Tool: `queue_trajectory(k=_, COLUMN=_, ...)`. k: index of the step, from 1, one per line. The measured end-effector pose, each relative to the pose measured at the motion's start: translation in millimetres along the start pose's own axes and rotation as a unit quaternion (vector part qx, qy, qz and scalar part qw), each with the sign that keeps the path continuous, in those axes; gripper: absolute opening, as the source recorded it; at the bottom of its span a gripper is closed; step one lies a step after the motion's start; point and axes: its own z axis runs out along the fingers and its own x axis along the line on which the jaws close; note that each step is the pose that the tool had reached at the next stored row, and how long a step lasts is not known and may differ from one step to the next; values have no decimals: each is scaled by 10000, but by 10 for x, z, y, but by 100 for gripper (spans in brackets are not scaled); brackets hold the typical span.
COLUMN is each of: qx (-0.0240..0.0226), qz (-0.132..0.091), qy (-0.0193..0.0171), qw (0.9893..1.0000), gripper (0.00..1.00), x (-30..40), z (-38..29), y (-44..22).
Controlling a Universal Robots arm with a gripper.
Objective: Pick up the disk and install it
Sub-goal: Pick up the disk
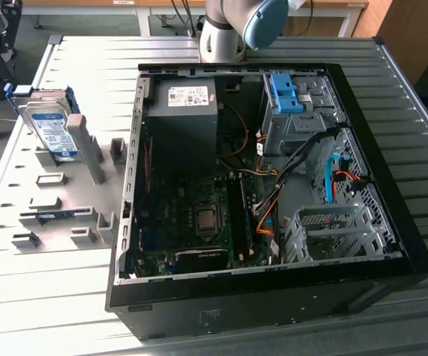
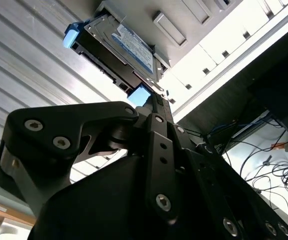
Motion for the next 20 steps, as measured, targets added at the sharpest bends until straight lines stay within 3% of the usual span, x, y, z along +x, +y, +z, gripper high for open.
queue_trajectory(k=12, qx=0, qz=-49, qy=2, qw=10000, gripper=11, x=0, z=0, y=0)
queue_trajectory(k=17, qx=2, qz=-288, qy=11, qw=9996, gripper=11, x=0, z=0, y=0)
queue_trajectory(k=20, qx=4, qz=-530, qy=20, qw=9986, gripper=11, x=0, z=0, y=0)
